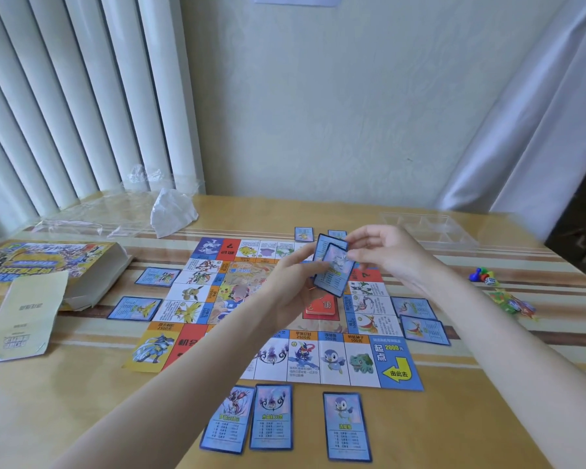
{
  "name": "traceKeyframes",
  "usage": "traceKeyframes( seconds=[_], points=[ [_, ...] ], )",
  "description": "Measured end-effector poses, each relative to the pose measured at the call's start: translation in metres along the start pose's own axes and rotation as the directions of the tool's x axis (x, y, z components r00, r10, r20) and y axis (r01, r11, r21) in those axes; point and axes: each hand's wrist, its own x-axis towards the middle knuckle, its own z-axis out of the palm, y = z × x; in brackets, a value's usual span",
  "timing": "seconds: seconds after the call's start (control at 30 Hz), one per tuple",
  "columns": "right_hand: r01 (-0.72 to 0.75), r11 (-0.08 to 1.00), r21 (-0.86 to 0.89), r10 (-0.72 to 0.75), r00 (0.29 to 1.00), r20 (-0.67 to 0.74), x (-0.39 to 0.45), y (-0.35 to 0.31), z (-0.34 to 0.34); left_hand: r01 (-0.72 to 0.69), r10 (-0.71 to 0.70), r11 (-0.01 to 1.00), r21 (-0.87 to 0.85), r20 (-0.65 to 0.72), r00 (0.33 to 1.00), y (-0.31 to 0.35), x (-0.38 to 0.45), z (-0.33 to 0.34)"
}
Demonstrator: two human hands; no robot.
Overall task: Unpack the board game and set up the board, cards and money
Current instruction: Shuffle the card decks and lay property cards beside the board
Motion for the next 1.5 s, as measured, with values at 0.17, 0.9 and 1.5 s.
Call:
traceKeyframes(
  seconds=[0.17, 0.9, 1.5],
  points=[
    [0.030, 0.992, -0.124, -0.032, 0.999, -0.018, 0.002, -0.006, -0.005, -0.025, 0.030, 0.991, -0.134, 0.031, 0.999, 0.007, -0.003, -0.008],
    [0.001, 0.984, 0.178, 0.003, 1.000, -0.022, -0.001, -0.004, -0.016, 0.044, -0.042, 0.992, -0.115, 0.021, 0.999, 0.007, -0.003, -0.001],
    [-0.140, 0.948, -0.285, 0.028, 0.931, -0.363, -0.011, 0.035, -0.102, 0.167, -0.175, 0.977, 0.134, 0.053, 0.983, -0.018, 0.047, 0.099]
  ],
)
